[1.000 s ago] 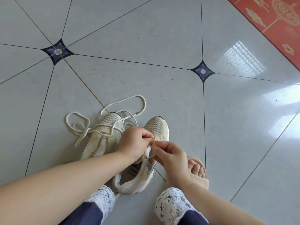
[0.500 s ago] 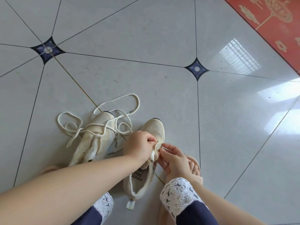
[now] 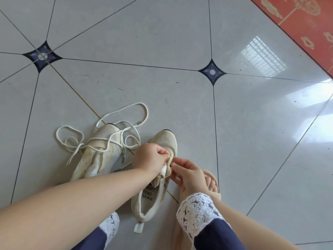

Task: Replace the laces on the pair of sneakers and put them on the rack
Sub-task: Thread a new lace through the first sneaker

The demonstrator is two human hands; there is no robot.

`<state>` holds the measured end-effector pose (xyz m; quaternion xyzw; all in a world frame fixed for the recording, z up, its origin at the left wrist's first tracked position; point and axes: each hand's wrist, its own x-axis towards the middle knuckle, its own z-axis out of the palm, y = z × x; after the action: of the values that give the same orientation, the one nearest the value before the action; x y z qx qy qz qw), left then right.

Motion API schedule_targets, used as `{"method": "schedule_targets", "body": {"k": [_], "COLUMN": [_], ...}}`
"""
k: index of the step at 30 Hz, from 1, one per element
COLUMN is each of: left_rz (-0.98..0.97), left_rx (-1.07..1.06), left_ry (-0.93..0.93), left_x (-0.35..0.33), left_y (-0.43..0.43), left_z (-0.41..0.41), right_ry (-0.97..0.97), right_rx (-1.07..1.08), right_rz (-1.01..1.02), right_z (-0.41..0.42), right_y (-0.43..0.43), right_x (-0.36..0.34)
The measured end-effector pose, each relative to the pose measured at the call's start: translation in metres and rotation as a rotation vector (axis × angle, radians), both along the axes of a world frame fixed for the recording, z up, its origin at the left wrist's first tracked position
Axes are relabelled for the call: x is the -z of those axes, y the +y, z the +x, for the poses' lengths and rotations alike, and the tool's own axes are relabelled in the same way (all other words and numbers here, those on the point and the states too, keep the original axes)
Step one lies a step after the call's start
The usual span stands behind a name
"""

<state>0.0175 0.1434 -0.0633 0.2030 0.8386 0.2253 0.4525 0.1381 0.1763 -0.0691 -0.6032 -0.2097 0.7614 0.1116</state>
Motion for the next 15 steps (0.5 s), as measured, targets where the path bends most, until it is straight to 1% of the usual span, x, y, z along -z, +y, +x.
{"method": "schedule_targets", "body": {"k": [4,8,12,15], "left_rz": [-0.033,-0.052,-0.051,-0.045], "left_rx": [-0.099,-0.228,-0.241,-0.26], "left_ry": [-0.069,-0.168,-0.175,-0.199], "left_x": [-0.0002,0.0,0.0005,0.0005], "left_y": [0.0028,0.0043,0.0032,0.0028], "left_z": [0.0016,0.0035,0.0032,0.0039], "right_ry": [0.017,0.014,0.078,0.092], "right_rx": [0.017,-0.014,-0.024,-0.008], "right_rz": [-0.017,-0.006,-0.019,-0.014], "right_z": [0.0006,0.0014,0.0014,0.0028], "right_y": [0.0009,0.0023,-0.0006,-0.0016], "right_x": [-0.0004,-0.0011,-0.0025,-0.0021]}}
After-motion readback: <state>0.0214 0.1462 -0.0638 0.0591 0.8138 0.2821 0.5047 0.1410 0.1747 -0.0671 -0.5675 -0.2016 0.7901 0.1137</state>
